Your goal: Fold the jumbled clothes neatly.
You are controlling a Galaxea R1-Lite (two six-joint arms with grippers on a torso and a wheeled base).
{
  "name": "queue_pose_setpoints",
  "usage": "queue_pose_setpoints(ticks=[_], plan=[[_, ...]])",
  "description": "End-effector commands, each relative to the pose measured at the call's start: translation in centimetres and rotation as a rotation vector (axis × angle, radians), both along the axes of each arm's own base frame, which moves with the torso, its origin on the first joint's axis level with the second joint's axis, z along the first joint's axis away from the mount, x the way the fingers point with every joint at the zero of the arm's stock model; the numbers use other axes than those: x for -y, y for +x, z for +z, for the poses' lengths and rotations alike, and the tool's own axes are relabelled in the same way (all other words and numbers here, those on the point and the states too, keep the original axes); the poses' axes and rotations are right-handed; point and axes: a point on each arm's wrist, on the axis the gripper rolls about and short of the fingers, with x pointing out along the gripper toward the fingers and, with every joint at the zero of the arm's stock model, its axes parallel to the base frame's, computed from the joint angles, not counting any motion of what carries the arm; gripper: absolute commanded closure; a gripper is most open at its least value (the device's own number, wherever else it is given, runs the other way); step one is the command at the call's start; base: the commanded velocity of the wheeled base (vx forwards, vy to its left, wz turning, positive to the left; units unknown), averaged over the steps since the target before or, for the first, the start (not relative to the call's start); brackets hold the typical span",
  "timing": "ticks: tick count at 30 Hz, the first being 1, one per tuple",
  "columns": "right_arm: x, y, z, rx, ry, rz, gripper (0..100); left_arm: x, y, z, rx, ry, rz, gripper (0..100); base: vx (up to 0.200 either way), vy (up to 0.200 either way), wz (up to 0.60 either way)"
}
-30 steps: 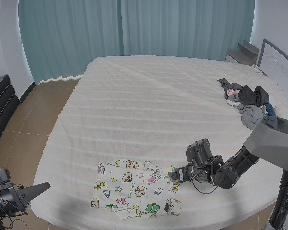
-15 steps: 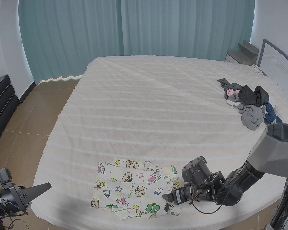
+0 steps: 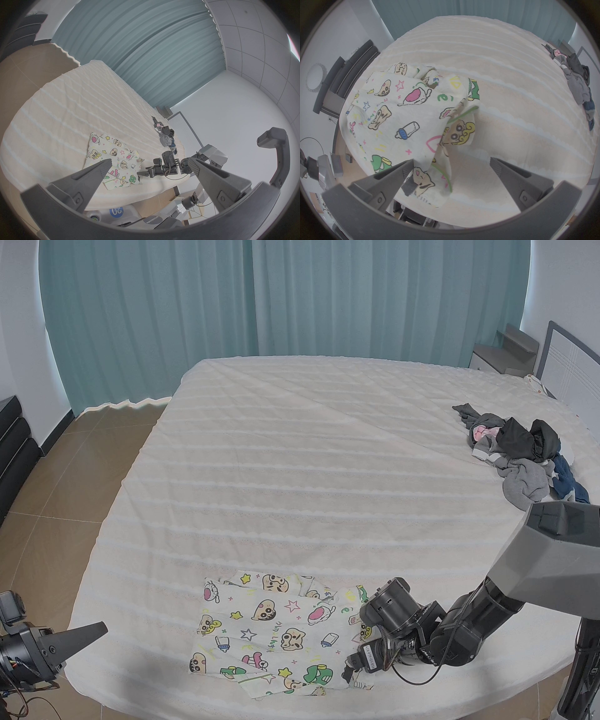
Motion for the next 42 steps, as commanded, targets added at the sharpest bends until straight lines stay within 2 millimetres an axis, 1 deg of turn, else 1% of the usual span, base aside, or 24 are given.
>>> queue_pose_setpoints(ticks=[1,4,10,11,12,14,15,16,17,20,21,22,23,24,25,28,29,30,32,33,35,36,40,42], plan=[[1.1,-0.3,-0.6,-0.022,-0.032,-0.019,0,0.0,0.0,0.0,0.000,0.000,0.001,0,0.000,0.000,0.00],[2.0,-0.9,0.0,-0.017,-0.045,-0.031,0,0.0,0.0,0.0,-0.001,0.000,0.001,0,0.000,0.000,0.00],[4.6,-0.8,0.7,-0.013,-0.067,-0.073,0,0.0,0.0,0.0,-0.003,-0.001,-0.001,0,0.000,0.000,0.00],[4.6,-0.8,0.7,-0.013,-0.067,-0.073,0,0.0,0.0,0.0,-0.003,-0.001,-0.001,0,0.000,0.000,0.00],[5.3,-0.7,1.2,-0.001,-0.063,-0.096,0,0.0,0.0,0.0,-0.003,-0.001,-0.001,0,0.000,0.000,0.00],[5.6,-0.8,1.9,0.018,-0.043,-0.109,0,0.0,0.1,0.0,-0.007,-0.003,-0.001,0,0.000,0.000,0.00],[6.1,-1.1,3.4,0.053,-0.003,-0.121,0,-0.1,0.2,-0.1,-0.017,-0.005,0.001,0,0.000,0.000,0.00],[6.3,-1.4,4.0,0.069,0.013,-0.120,0,-0.1,0.3,-0.2,-0.026,-0.008,-0.001,0,0.000,0.000,0.00],[7.0,-2.2,5.8,0.117,0.060,-0.129,0,-0.2,0.8,-0.4,-0.054,-0.016,-0.002,0,0.000,0.000,0.00],[8.6,-4.5,9.9,0.231,0.177,-0.144,0,-0.4,2.2,-1.2,-0.135,-0.018,-0.032,0,0.000,0.000,0.00],[8.7,-4.7,10.1,0.236,0.182,-0.145,0,-0.5,2.3,-1.3,-0.139,-0.016,-0.035,0,0.000,0.000,0.00],[10.2,-6.2,12.6,0.310,0.271,-0.152,0,-0.7,3.8,-2.1,-0.188,0.009,-0.059,0,0.000,0.000,0.00],[10.9,-7.1,13.7,0.345,0.311,-0.153,0,-0.9,4.7,-2.6,-0.212,0.031,-0.074,0,0.000,0.000,0.00],[11.2,-7.3,14.0,0.356,0.322,-0.153,0,-0.9,4.9,-2.9,-0.219,0.041,-0.081,0,0.000,0.000,0.00],[12.9,-9.1,15.8,0.435,0.384,-0.163,0,-1.1,6.9,-4.0,-0.249,0.138,-0.085,0,0.000,0.000,0.00],[15.7,-11.4,18.0,0.547,0.496,-0.181,0,-1.0,9.8,-6.1,-0.313,0.337,-0.076,0,0.000,0.000,0.00],[15.8,-11.5,18.1,0.551,0.501,-0.180,0,-1.0,9.9,-6.2,-0.316,0.344,-0.079,0,0.000,0.000,0.00],[17.0,-12.6,19.0,0.589,0.555,-0.172,0,-0.7,11.6,-7.0,-0.352,0.365,-0.114,0,0.000,0.000,0.00],[18.0,-14.0,19.6,0.617,0.601,-0.149,0,-0.3,13.5,-7.3,-0.391,0.347,-0.129,0,0.000,0.000,0.00],[18.1,-14.4,19.7,0.619,0.609,-0.142,0,-0.2,14.0,-7.3,-0.394,0.341,-0.131,0,0.000,0.000,0.00],[18.5,-15.6,19.9,0.605,0.633,-0.098,0,1.0,16.4,-7.7,-0.440,0.327,-0.148,0,0.000,0.000,0.00],[18.6,-16.0,20.0,0.604,0.631,-0.095,0,1.9,17.6,-8.3,-0.461,0.360,-0.148,0,0.000,0.000,0.00],[18.8,-16.3,20.3,0.617,0.638,-0.095,0,4.3,20.5,-10.2,-0.501,0.472,-0.137,0,0.000,0.000,0.00],[18.9,-16.6,20.3,0.630,0.638,-0.102,0,4.9,21.5,-11.1,-0.519,0.488,-0.138,0,0.000,0.000,0.00]])
